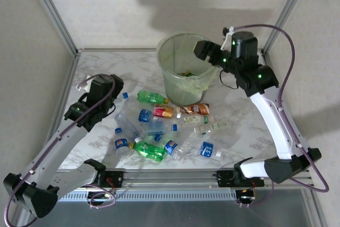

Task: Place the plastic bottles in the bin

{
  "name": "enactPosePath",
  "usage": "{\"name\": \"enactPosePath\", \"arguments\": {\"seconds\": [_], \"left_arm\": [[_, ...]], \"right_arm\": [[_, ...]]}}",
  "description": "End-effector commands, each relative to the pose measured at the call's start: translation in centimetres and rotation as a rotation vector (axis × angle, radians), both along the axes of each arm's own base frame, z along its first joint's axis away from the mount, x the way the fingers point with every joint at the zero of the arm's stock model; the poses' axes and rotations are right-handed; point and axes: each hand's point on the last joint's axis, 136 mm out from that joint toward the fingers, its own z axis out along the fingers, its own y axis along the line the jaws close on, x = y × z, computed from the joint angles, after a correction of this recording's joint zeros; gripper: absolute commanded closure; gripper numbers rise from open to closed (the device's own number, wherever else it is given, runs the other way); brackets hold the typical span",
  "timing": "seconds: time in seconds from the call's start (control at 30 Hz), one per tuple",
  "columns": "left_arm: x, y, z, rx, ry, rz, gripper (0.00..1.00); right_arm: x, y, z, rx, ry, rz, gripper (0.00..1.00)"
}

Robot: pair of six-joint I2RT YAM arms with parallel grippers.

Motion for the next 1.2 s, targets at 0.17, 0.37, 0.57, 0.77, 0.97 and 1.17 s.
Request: {"name": "enactPosePath", "arguments": {"seconds": [0.17, 0.37, 0.57, 0.77, 0.97, 1.17], "left_arm": [[-1.4, 3.1, -5.5, -0.118, 0.093, 0.205, 0.1], [-0.4, 4.5, -10.6, -0.197, 0.199, 0.248, 0.0], [0.6, 7.2, -13.7, -0.234, 0.281, 0.302, 0.0], [3.7, 8.2, -14.3, -0.269, 0.288, 0.331, 0.0], [6.3, 8.6, -15.3, -0.263, 0.342, 0.355, 0.0], [7.7, 8.9, -16.2, -0.272, 0.371, 0.389, 0.0]], "right_arm": [[-3.2, 3.5, -2.0, -0.108, -0.055, 0.156, 0.2], [-4.8, 6.4, -1.9, -0.143, -0.091, 0.214, 0.14], [-5.6, 10.8, -3.7, -0.186, -0.06, 0.283, 0.11], [-6.4, 12.7, -4.5, -0.219, -0.068, 0.308, 0.07], [-6.5, 13.2, -4.7, -0.213, -0.076, 0.314, 0.06], [-6.3, 13.3, -5.0, -0.224, -0.089, 0.313, 0.05]]}}
